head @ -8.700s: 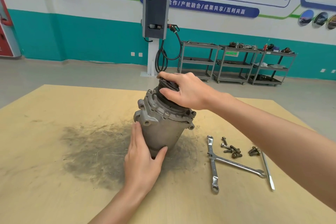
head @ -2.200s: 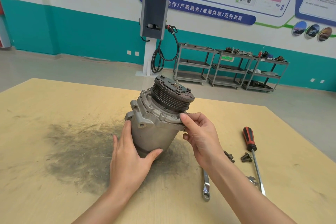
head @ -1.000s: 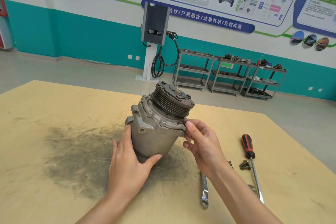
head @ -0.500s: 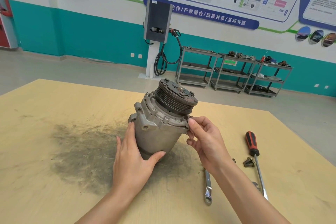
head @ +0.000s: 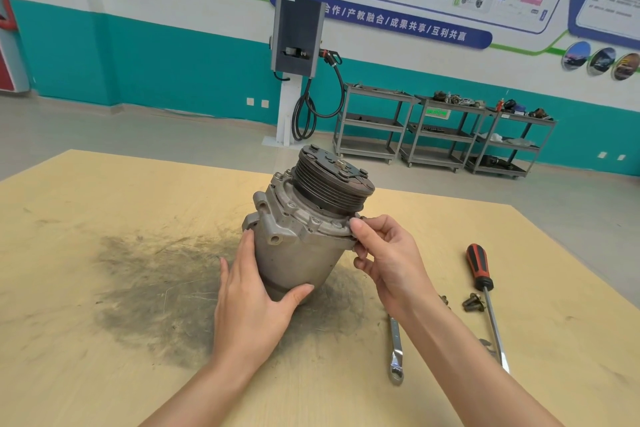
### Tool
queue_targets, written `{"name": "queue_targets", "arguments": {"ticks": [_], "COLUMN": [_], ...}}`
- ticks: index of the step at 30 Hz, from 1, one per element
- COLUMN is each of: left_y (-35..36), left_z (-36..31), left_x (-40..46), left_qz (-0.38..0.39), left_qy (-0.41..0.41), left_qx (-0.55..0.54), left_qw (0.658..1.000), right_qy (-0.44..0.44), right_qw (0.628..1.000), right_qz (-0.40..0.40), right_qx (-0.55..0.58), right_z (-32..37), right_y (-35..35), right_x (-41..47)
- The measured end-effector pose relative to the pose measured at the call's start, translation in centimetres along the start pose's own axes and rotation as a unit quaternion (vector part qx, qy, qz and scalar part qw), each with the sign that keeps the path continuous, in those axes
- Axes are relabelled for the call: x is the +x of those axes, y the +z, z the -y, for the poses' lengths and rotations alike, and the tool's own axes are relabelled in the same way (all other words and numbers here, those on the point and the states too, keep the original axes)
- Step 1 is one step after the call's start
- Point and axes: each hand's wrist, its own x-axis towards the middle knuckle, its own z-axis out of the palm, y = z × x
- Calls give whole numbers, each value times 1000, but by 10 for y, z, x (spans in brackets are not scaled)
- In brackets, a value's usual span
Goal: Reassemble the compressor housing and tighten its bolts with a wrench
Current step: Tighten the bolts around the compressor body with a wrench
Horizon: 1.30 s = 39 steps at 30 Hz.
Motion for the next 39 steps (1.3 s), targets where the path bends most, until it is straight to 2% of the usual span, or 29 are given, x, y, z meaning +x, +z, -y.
{"name": "queue_targets", "arguments": {"ticks": [2,7,14,21,31,39], "left_y": [0,0,0,-1,-1,0], "left_z": [0,0,0,0,0,1], "left_x": [0,0,0,0,0,0], "left_qz": [0,2,0,3,1,3], "left_qy": [0,4,2,4,0,0], "left_qx": [0,-2,-2,-5,-7,-8], "left_qw": [1000,1000,1000,1000,1000,1000], "right_qy": [-5,-15,4,-21,-3,-19], "right_qw": [1000,999,1000,998,1000,998], "right_qz": [-4,44,-11,40,-5,36], "right_qx": [-5,22,20,46,27,44], "right_z": [-1,-5,-4,-7,-3,-8], "right_y": [0,-8,1,-7,0,-6], "right_x": [0,-2,0,-2,0,-3]}}
